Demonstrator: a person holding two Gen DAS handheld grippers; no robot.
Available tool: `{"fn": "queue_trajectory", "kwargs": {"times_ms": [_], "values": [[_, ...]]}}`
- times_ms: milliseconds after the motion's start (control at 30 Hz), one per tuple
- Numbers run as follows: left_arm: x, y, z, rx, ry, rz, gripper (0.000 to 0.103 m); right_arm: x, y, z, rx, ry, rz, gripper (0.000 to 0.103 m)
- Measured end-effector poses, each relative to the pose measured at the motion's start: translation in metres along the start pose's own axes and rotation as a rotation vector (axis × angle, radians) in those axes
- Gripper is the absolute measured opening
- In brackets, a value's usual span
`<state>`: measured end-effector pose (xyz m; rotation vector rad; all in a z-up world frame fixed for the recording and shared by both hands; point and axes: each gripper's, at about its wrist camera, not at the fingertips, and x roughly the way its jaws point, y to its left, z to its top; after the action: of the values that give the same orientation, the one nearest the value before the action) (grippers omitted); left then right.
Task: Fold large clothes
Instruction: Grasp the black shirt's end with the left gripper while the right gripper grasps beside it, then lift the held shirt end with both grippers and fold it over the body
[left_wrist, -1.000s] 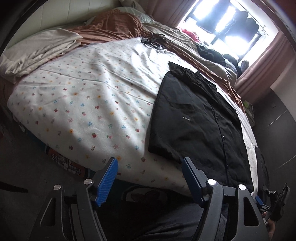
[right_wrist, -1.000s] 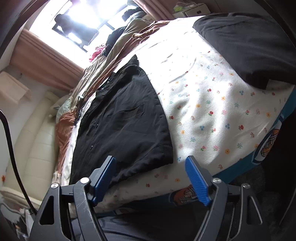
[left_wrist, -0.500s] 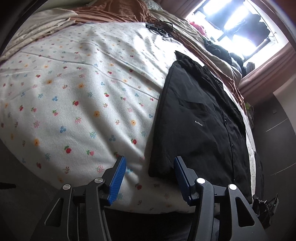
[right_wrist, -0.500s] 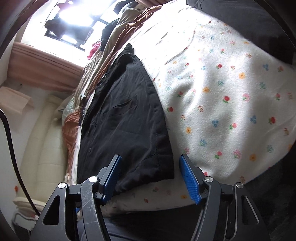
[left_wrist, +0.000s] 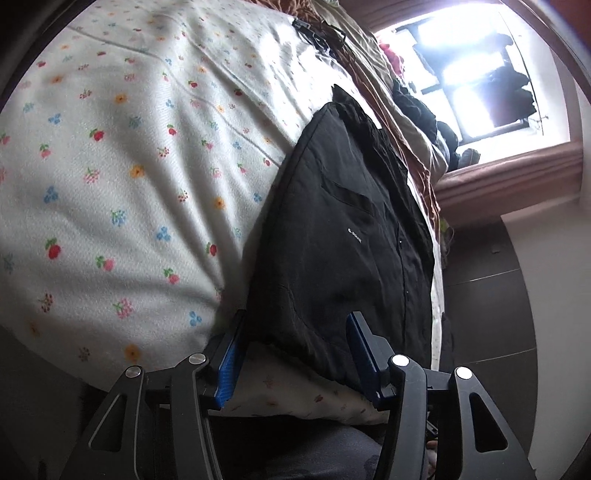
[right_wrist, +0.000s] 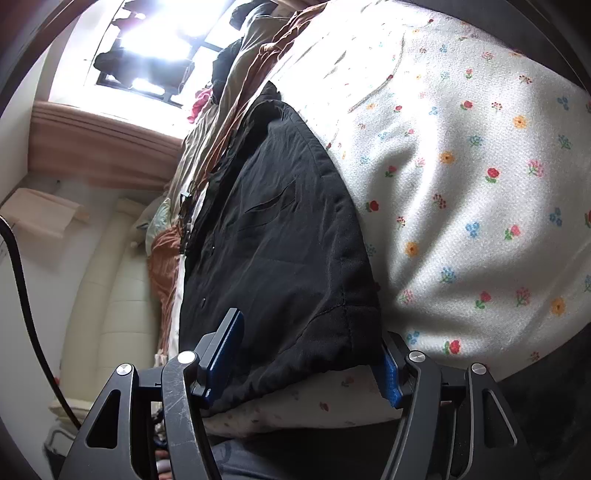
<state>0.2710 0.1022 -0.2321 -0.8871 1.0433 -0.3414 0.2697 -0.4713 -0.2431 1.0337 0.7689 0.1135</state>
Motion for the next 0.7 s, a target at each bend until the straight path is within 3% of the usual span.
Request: {"fn": "queue_trajectory", "kwargs": {"times_ms": [133,300,400,433,467,500,533,700], "values": [[0.001,-0.001,0.001,-0.025,-0.015,-0.015,0.055,0.003,-0.001,0.002,0.016,-0.014,0.008,0.066],[0.013,-0.015,0.011,-0.009,-0.024,0.032,0.054,0.009,-0.001,0.01,0.035,-0.031,0.01,0.066],[0.022,-0.023,0.016,0.007,-0.027,0.083,0.045,0.012,0.0,0.014,0.036,-0.043,0.001,0.064],[0.024,-0.024,0.018,0.011,-0.029,0.101,0.042,0.013,0.0,0.016,0.036,-0.046,-0.01,0.056],[0.027,-0.025,0.019,0.014,-0.031,0.124,0.031,0.014,0.001,0.017,0.034,-0.048,-0.031,0.036],[0.028,-0.025,0.02,0.015,-0.03,0.141,0.02,0.015,0.0,0.018,0.035,-0.044,-0.038,0.022],[0.029,-0.023,0.02,0.009,-0.028,0.145,0.016,0.017,-0.002,0.018,0.045,-0.035,-0.03,0.013],[0.016,-0.018,0.019,-0.021,-0.059,0.103,0.009,0.005,0.008,0.015,0.014,-0.066,-0.002,0.009]]}}
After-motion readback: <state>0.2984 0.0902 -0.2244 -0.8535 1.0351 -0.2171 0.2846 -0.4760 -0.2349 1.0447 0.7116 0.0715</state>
